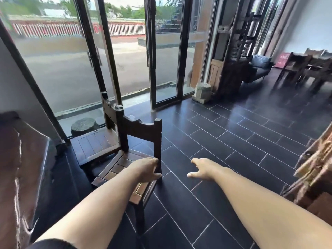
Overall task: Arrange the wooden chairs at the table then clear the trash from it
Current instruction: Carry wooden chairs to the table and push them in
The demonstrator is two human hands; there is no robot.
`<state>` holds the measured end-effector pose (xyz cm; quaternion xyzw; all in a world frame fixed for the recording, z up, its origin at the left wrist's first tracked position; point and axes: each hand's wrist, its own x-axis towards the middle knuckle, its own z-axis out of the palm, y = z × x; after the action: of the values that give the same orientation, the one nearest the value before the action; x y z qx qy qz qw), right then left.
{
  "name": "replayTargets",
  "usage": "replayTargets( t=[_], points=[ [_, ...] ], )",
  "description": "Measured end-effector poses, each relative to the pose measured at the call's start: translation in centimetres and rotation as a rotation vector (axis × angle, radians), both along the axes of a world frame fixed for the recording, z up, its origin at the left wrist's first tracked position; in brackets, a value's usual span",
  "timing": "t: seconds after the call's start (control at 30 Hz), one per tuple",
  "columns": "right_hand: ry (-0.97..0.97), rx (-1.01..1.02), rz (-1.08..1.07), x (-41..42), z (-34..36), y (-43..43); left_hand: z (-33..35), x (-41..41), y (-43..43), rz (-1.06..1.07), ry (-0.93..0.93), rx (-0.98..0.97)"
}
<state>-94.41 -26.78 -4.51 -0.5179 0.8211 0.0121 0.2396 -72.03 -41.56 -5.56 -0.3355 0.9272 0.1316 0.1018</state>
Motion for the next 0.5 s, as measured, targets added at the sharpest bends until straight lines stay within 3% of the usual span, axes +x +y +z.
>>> replayTargets(
  t=[0.5],
  points=[
    [-0.032,0.004,0.065,-23.4,-3.5,-18.2,-2.0,-21.3,-15.9,0.075,-0.037,-0.02]
  ],
)
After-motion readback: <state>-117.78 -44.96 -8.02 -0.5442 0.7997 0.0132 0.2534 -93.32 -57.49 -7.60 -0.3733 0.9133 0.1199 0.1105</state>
